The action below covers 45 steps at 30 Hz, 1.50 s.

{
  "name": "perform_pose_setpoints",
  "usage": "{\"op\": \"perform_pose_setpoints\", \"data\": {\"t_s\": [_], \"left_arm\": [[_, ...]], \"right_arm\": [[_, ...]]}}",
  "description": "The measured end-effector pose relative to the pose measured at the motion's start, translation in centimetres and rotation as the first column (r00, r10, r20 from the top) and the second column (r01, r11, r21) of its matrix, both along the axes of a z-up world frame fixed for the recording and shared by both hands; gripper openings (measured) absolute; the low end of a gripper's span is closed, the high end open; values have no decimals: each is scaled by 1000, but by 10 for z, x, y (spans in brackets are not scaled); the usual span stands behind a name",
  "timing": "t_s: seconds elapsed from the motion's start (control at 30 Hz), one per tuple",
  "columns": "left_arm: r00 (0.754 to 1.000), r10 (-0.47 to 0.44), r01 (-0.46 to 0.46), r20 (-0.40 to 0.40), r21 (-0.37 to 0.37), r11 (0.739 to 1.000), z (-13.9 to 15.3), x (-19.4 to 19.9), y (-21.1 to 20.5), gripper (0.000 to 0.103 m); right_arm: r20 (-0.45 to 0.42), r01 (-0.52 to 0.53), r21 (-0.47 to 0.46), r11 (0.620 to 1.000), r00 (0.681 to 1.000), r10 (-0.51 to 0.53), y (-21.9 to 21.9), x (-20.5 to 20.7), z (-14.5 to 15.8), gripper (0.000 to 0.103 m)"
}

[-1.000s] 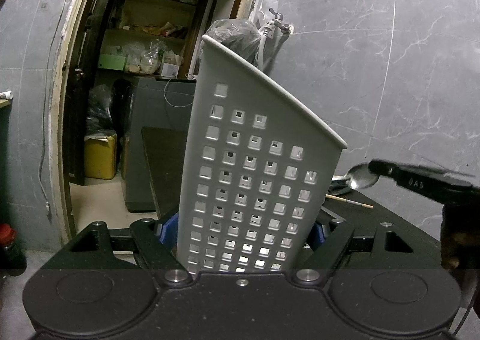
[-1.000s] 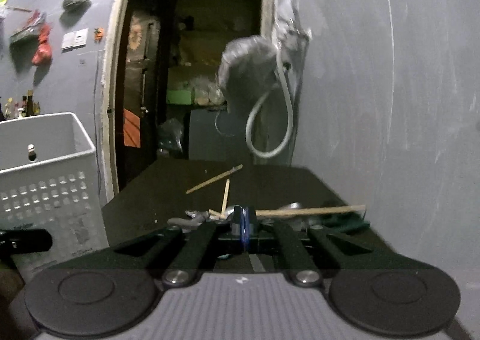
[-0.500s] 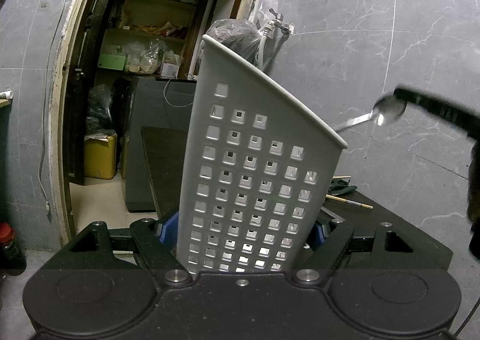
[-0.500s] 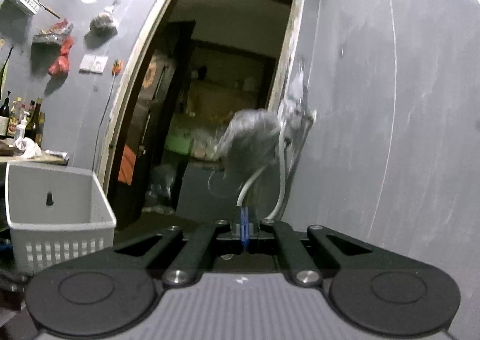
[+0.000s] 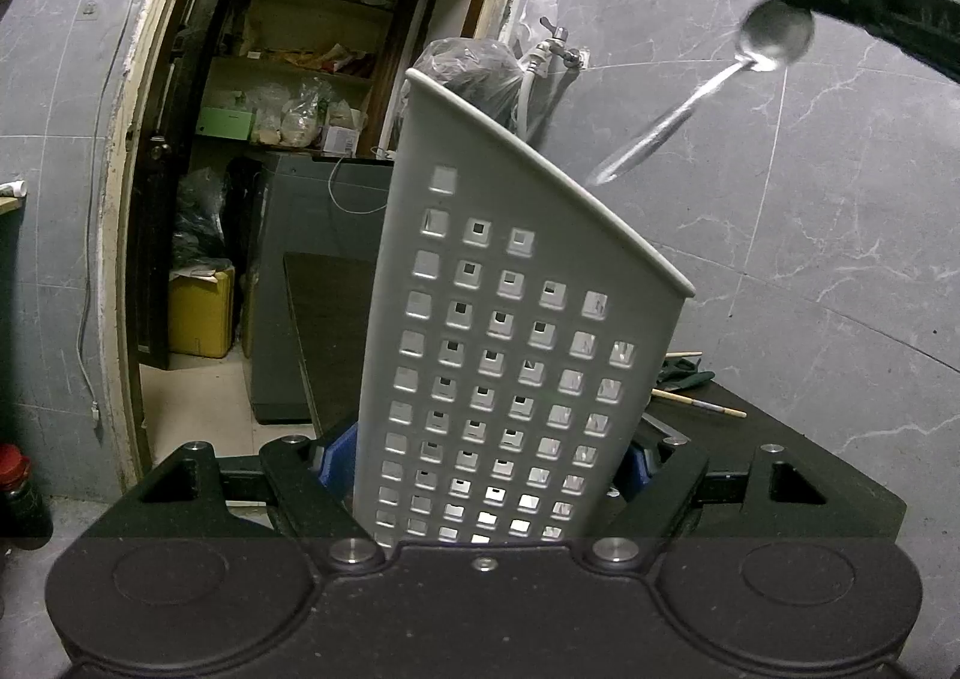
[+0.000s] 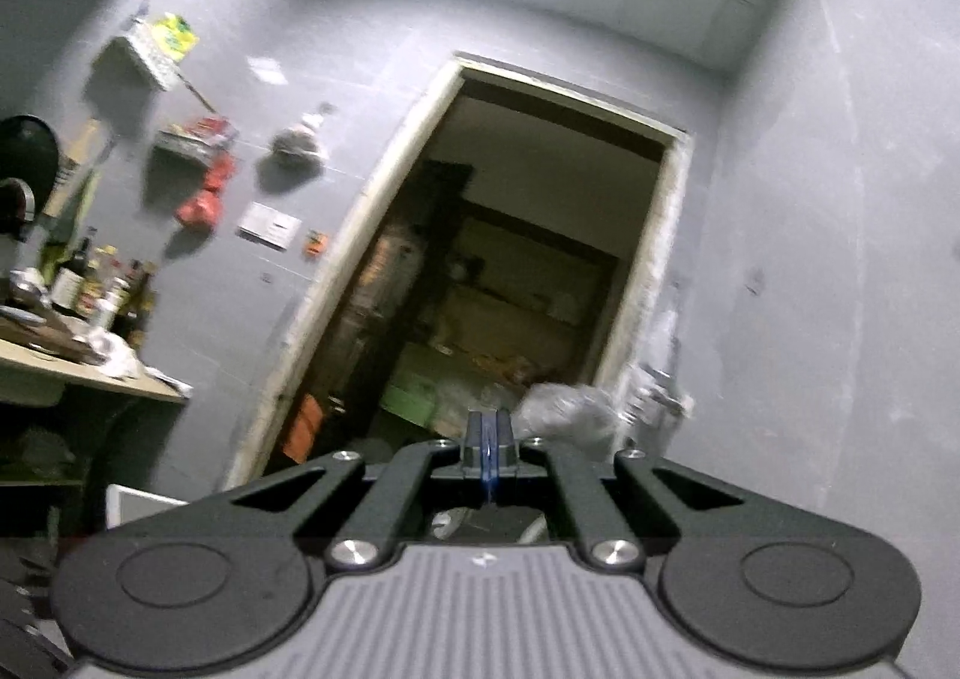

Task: Organize utensils
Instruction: 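Drop the spoon from the right tool into the basket held by the left tool, then move the right tool back over the utensil pile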

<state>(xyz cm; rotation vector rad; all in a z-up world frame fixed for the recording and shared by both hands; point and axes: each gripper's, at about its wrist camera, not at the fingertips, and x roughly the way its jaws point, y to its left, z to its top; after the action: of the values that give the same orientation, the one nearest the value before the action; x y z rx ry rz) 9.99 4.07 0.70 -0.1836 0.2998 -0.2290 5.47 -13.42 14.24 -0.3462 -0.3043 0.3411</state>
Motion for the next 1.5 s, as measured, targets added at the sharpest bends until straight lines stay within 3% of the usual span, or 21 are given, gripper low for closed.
{"op": "perform_pose_setpoints", "data": {"t_s": [0.2, 0.47, 0.7, 0.73, 0.87, 1.0, 1.17, 1.37, 1.5], "left_arm": [[1000, -1, 1, 0, 0, 1000, 0, 0, 0, 81], [1000, -2, 2, -5, -5, 1000, -1, 1, 0, 80], [1000, -2, 2, -5, -6, 1000, -1, -1, -1, 80], [1000, -2, 2, -5, -6, 1000, -1, -1, -1, 80], [1000, -1, 1, -5, -6, 1000, -1, -1, -1, 80], [1000, 2, -2, -6, -3, 1000, -1, -2, -2, 80], [1000, -1, 1, -6, -5, 1000, -1, -1, 0, 80], [1000, -2, 2, -7, -1, 1000, -1, -3, 0, 80], [1000, -1, 1, -8, -1, 1000, 1, -3, -1, 80]], "right_arm": [[-37, -105, -69, 992, 994, 102, 32, -5, -9, 0], [-137, -145, -93, 985, 982, 131, 50, 8, -27, 0], [-178, -113, -1, 994, 978, 111, 34, 20, -32, 3], [-183, -96, 19, 995, 978, 98, 28, 22, -31, 7], [-237, -19, 116, 993, 970, 46, -1, 32, -35, 47], [-294, 56, 223, 973, 956, 13, -34, 41, -47, 59], [-379, 124, 335, 934, 925, 13, -70, 52, -78, 85], [-480, 147, 458, 877, 871, 105, -100, 63, -122, 100], [-527, 151, 528, 835, 830, 183, -114, 70, -145, 103]]}}
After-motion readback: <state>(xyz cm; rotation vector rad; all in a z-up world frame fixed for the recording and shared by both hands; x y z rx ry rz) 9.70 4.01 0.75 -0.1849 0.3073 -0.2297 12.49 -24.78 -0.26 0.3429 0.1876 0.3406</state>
